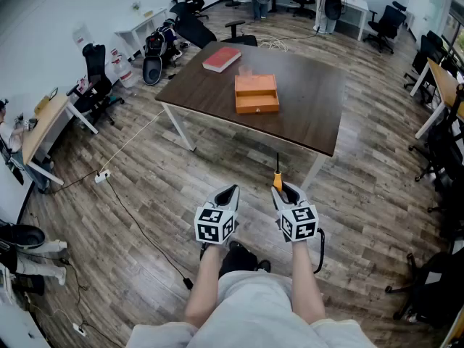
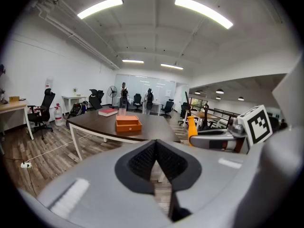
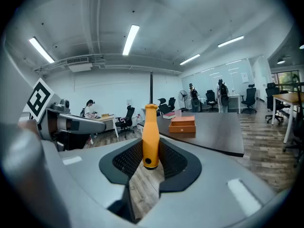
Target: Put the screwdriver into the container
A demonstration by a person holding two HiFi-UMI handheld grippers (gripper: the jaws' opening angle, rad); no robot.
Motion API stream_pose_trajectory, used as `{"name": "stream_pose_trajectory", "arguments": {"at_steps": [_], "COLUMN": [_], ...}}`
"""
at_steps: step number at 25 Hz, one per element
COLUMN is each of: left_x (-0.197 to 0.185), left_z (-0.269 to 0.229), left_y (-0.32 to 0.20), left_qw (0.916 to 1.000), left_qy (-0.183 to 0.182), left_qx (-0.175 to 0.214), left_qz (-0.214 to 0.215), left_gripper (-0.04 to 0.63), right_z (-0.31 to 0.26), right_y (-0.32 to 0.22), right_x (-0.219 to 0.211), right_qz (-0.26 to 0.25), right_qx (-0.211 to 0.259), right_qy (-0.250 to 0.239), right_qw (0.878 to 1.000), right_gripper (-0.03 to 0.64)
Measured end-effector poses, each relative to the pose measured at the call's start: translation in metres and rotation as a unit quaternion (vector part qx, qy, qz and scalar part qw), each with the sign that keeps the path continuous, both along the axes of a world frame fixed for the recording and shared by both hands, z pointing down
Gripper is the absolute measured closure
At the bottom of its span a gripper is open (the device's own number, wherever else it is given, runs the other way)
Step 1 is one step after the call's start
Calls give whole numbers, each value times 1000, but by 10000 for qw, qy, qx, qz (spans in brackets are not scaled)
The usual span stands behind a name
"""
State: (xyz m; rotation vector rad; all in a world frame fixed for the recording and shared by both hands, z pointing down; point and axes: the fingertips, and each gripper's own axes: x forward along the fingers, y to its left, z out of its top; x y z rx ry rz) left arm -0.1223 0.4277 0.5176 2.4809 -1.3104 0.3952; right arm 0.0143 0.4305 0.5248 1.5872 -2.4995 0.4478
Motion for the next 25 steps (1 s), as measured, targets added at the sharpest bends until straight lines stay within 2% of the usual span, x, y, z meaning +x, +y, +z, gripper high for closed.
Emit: {"name": "stream_pose_trajectory", "arguments": {"at_steps": [4, 8, 13, 16, 20, 25], "left_x": [5, -5, -19, -29, -43, -39], "left_z": [1, 5, 8, 5, 6, 10], "left_y": [-1, 3, 5, 6, -3, -31], "left_qw": [10000, 9998, 9993, 9989, 9980, 9983], "left_qy": [15, 54, 20, 60, 109, 147], "left_qx": [-11, -88, -120, -155, -188, -203], "left_qz": [-3, -178, -351, -437, -590, -521], "left_gripper": [543, 543, 543, 543, 543, 543], "right_z": [1, 5, -1, -1, 6, 13], "right_y": [-2, -1, -8, -11, -22, -49], "right_x": [10, 17, 23, 21, 9, 9], "right_qz": [54, 124, 119, 83, -55, -72], "right_qx": [-34, -61, 8, -24, -95, -122], "right_qy": [51, 145, -210, -212, -226, -224], "right_qw": [10000, 9998, 9997, 9997, 9997, 9996], "right_gripper": [508, 508, 509, 509, 509, 508]}}
